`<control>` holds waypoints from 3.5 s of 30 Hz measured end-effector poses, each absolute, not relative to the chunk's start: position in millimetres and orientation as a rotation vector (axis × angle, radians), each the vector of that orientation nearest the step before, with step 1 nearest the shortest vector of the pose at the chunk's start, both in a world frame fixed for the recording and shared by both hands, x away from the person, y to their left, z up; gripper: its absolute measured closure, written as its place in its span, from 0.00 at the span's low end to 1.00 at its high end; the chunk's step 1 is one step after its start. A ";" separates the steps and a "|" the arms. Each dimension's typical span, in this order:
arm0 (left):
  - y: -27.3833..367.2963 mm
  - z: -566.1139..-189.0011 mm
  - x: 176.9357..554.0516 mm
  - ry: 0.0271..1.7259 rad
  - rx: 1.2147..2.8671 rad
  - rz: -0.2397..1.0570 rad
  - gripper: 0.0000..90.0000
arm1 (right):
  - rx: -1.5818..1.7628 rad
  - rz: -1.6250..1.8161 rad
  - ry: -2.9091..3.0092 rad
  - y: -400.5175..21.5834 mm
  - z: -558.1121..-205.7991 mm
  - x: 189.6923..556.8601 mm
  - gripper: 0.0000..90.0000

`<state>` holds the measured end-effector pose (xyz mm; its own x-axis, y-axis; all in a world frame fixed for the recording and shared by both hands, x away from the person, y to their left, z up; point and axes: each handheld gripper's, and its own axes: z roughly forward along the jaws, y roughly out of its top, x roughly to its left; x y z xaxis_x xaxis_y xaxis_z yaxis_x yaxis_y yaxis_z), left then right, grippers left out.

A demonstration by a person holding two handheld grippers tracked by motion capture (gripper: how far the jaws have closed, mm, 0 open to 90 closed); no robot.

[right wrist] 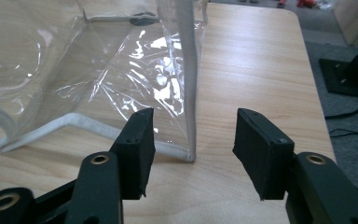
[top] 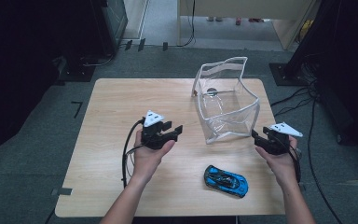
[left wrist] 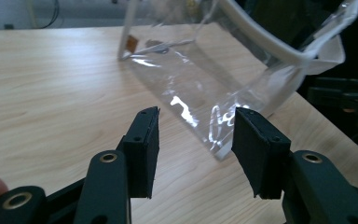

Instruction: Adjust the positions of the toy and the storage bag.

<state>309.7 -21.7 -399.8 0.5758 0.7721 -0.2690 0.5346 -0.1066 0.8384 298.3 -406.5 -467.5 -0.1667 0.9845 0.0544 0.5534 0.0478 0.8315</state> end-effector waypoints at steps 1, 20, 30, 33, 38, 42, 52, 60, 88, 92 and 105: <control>-27.8 -402.2 309.8 1.069 1.780 0.281 0.57 | 1.547 0.996 1.790 -407.7 -469.6 301.6 0.58; -65.4 -450.7 303.3 1.009 1.899 0.295 0.54 | 1.454 1.046 1.933 -379.5 -487.5 322.3 1.00; -45.1 -463.3 307.1 1.069 1.892 0.373 0.54 | 1.377 1.127 2.060 -334.7 -481.7 306.6 1.00; -35.2 -463.7 307.0 1.058 1.893 0.398 0.55 | 1.394 1.138 2.041 -342.4 -485.9 301.7 1.00; -31.6 -465.0 306.9 1.028 1.891 0.408 0.55 | 1.439 1.133 1.993 -363.4 -486.8 297.9 1.00; -29.5 -469.2 311.7 1.039 1.895 0.423 0.55 | 1.511 1.110 1.925 -385.4 -487.0 296.9 1.00; -31.3 -475.6 318.6 1.016 1.894 0.427 0.52 | 1.632 1.109 1.806 -433.0 -490.5 304.4 1.00; -31.9 -477.3 305.9 0.969 1.900 0.421 0.48 | 1.417 1.203 2.033 -360.1 -491.4 290.3 1.00; -45.7 -459.2 258.7 1.085 1.760 0.713 0.50 | 1.295 1.292 2.317 -256.7 -473.3 289.1 0.64; -71.0 -465.6 264.2 1.182 1.757 0.680 0.46 | 1.354 1.315 2.223 -290.4 -465.9 286.7 0.63; -57.7 -484.6 287.1 1.351 1.698 0.755 0.77 | 1.481 1.304 2.039 -325.8 -465.2 294.1 0.61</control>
<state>287.1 -57.7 -484.6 0.2446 0.9690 -0.0358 0.4779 -0.0883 0.8739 294.1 -325.8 -465.2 -0.4219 0.8703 0.2541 0.5956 0.0548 0.8014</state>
